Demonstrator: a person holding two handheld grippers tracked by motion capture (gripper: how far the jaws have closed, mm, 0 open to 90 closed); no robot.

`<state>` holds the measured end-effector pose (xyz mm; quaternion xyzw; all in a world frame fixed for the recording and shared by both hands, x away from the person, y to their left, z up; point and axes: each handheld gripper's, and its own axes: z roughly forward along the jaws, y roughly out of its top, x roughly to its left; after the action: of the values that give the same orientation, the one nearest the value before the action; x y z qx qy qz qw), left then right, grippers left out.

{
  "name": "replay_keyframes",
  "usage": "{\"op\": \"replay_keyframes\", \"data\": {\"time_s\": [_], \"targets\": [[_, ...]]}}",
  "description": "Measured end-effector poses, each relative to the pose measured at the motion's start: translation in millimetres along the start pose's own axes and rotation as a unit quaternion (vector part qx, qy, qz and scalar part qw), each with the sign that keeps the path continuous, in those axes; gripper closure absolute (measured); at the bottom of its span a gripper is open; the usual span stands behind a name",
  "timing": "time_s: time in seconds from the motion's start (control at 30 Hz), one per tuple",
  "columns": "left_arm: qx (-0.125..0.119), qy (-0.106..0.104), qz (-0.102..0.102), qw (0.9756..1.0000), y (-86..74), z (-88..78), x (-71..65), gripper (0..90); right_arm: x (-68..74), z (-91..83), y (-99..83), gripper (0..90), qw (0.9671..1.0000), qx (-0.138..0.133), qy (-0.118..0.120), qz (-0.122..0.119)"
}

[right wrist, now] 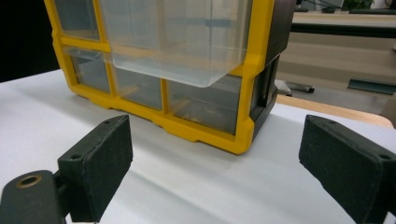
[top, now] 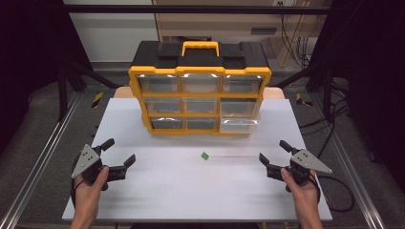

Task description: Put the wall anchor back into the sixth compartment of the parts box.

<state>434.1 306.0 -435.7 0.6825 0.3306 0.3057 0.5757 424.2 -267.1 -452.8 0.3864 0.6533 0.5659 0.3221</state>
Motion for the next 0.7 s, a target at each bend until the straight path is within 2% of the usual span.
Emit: {"op": "replay_keyframes", "data": {"time_s": [0.1,0.2,0.43,0.53,0.7], "targets": [[-0.002,0.003,0.001,1.0000,0.5,1.0,0.9,1.2,1.0,0.8,-0.1,10.9,1.0000,0.005,0.004,0.007],[0.001,0.003,0.002,1.0000,0.4,0.5,0.8,1.2,4.9,1.7,0.5,12.5,0.9998,0.011,0.013,-0.004],[0.000,0.000,0.004,1.0000,-0.2,1.2,0.0,1.1,15.7,6.2,1.4,6.9,0.9987,0.039,0.029,-0.014],[-0.001,0.000,0.003,1.0000,-0.1,0.9,0.0,1.1,19.2,9.3,1.0,5.9,0.9983,0.049,0.028,-0.018],[-0.003,0.001,0.002,1.0000,0.3,0.6,-0.1,1.1,23.5,11.1,1.2,5.4,0.9979,0.058,0.028,-0.011]]}}
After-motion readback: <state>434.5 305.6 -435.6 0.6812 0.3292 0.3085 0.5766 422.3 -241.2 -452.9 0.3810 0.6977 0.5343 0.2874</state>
